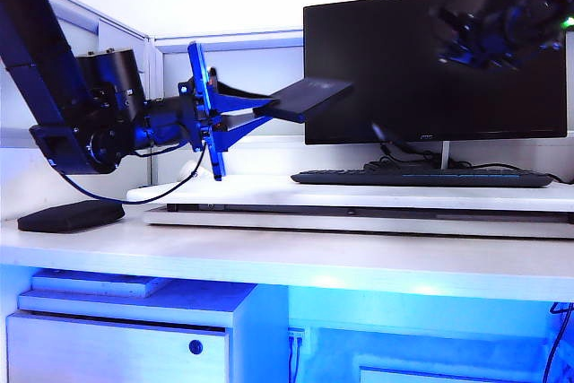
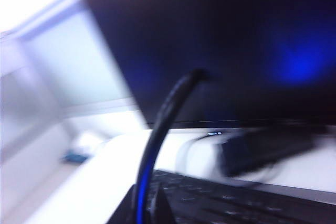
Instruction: Unplug the data cable of the portable hard drive.
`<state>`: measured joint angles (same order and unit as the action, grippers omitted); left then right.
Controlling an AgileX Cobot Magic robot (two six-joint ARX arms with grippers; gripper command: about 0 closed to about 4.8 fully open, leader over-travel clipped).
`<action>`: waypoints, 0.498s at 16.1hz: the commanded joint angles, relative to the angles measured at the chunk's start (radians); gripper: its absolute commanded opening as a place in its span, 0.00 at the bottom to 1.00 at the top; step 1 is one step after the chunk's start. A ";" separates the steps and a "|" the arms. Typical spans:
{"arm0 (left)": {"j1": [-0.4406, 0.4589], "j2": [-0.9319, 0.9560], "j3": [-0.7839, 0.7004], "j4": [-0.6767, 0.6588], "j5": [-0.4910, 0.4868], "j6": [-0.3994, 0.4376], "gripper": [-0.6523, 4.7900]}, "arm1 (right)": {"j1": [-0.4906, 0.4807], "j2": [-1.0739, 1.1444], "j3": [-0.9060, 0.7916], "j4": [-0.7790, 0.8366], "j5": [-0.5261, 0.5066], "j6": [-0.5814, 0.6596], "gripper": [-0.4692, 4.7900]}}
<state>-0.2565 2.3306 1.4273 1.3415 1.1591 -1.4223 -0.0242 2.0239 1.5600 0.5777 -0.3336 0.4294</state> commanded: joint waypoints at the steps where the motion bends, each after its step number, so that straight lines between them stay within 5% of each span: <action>1: -0.001 -0.010 0.005 -0.122 -0.165 0.097 0.11 | -0.019 0.021 0.006 -0.038 0.002 -0.004 0.08; 3: 0.008 -0.010 0.005 -0.216 -0.266 0.167 0.11 | -0.027 0.029 0.006 -0.084 0.002 -0.005 0.10; 8: 0.034 -0.010 0.005 -0.375 -0.471 0.248 0.11 | -0.031 0.045 0.006 -0.151 0.022 -0.005 0.75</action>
<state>-0.2291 2.3306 1.4300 0.9573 0.7242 -1.1889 -0.0540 2.0762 1.5612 0.4191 -0.3222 0.4267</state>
